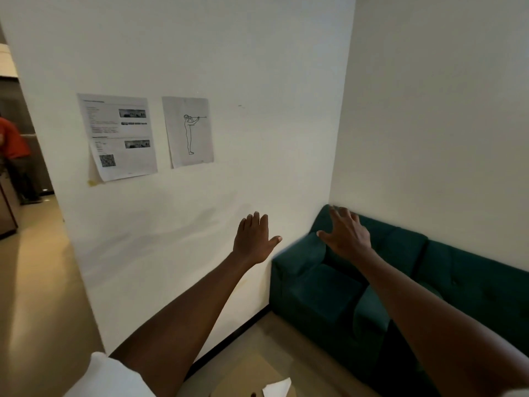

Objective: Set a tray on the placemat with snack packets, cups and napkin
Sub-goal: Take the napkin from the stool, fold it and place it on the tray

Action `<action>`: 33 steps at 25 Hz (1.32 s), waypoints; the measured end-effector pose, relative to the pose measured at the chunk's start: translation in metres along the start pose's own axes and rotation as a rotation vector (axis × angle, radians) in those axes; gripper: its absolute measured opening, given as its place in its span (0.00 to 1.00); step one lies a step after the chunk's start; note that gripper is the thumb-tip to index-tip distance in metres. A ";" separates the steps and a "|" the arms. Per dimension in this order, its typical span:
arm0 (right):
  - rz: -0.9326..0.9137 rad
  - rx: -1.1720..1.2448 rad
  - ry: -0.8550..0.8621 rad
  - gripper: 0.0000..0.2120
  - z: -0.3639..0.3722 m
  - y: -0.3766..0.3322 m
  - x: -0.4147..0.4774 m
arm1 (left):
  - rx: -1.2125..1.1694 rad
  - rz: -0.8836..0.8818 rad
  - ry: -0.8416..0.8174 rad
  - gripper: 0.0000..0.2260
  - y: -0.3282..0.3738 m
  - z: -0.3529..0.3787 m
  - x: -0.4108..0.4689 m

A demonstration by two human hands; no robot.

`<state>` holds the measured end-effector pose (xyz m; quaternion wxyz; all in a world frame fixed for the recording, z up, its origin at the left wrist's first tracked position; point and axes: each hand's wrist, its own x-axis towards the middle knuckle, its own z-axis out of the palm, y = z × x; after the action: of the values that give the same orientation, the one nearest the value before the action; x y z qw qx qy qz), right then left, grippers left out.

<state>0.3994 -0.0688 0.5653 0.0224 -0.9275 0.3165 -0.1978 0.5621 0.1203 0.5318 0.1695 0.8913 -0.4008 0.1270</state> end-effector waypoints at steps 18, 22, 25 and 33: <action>-0.040 0.010 -0.508 0.41 0.387 0.009 0.032 | -0.054 -0.154 -0.365 0.35 -0.114 0.350 0.008; 0.011 0.019 -0.672 0.38 0.510 0.029 -0.040 | -0.104 -0.196 -0.543 0.33 -0.134 0.472 -0.058; 0.012 0.039 -0.756 0.34 0.584 0.044 -0.090 | -0.162 -0.209 -0.665 0.32 -0.133 0.543 -0.106; 0.039 0.035 -0.957 0.28 0.724 0.054 -0.189 | -0.196 -0.186 -0.878 0.30 -0.130 0.667 -0.210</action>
<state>0.5078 -0.0594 -0.1771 0.1849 -0.9078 0.2845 0.2466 0.5853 0.0725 -0.1771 0.0778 0.8727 -0.3630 -0.3170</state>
